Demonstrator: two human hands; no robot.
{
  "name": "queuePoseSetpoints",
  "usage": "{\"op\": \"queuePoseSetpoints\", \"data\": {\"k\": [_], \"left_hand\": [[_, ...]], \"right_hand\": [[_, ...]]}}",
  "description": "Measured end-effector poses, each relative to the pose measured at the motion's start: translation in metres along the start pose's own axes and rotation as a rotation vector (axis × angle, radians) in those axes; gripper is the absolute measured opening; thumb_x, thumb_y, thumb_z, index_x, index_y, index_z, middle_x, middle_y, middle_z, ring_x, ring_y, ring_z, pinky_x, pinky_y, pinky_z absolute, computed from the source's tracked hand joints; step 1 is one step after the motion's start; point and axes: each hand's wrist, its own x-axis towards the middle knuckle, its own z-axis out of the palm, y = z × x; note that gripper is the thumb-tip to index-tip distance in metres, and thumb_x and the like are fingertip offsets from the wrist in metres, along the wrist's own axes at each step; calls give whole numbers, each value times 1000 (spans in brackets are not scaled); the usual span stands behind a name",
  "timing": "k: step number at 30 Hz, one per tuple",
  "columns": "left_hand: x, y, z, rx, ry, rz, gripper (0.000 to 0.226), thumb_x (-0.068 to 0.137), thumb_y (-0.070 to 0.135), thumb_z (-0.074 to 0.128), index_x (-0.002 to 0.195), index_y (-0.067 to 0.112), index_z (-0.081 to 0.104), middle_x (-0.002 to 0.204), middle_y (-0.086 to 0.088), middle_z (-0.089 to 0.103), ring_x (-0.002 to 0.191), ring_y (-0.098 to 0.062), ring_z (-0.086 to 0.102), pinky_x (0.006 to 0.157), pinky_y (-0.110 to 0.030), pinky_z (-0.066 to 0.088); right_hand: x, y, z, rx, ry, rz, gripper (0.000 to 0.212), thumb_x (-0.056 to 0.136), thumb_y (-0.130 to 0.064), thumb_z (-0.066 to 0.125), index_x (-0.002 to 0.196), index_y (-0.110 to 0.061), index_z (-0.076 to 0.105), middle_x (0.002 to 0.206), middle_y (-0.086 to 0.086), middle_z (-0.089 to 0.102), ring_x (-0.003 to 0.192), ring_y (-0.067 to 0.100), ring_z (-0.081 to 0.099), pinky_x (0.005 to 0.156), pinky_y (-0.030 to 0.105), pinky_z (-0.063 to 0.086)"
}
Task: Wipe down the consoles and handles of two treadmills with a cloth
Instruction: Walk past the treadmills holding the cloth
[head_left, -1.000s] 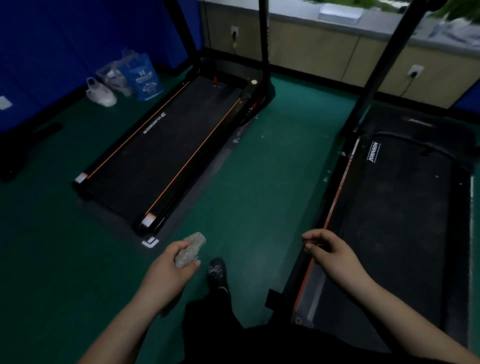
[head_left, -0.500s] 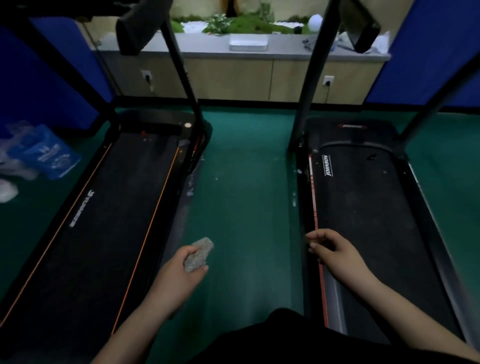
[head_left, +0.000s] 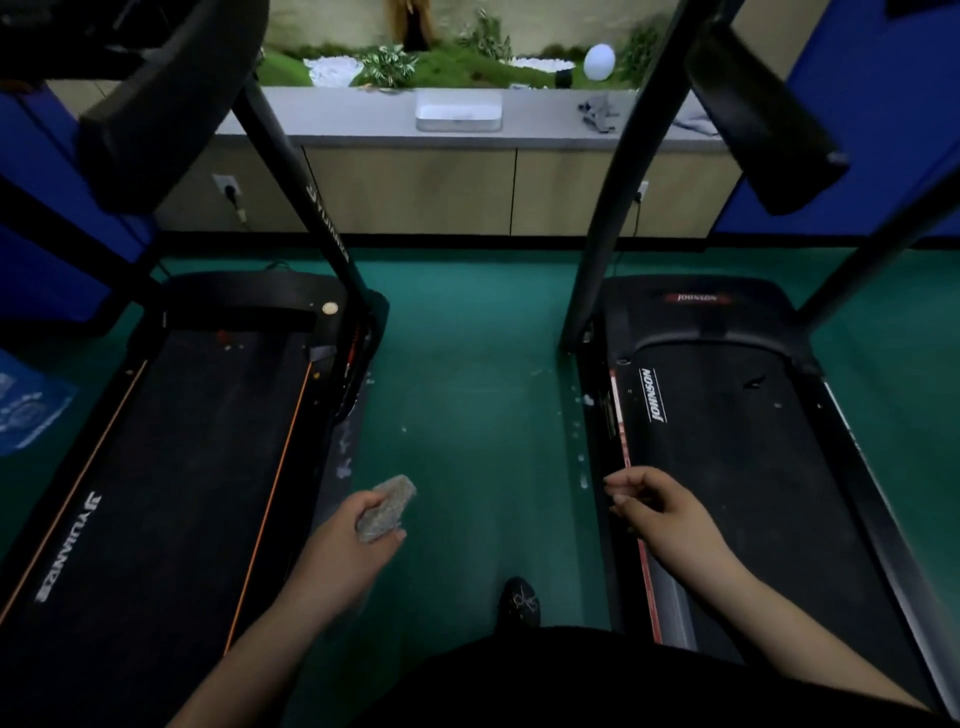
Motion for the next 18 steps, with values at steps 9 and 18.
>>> {"op": "queuePoseSetpoints", "data": {"k": [9,18], "left_hand": [[163,75,-54,-48,66,14,34,84,15,70,111,26,53,100,7,59,81,4,53,63,-13,38],[348,115,-118,-23,16,20,34,82,11,71,106,26,52,98,6,59,85,-7,55,67,-16,38]], "right_hand": [[171,-93,16,-55,-23,-61,20,85,-3,64,95,-20,67,95,0,71,95,14,65,90,28,49],[325,-154,73,-3,47,-5,23,84,3,63,90,-19,65,98,12,69,91,19,64,87,28,47]]}}
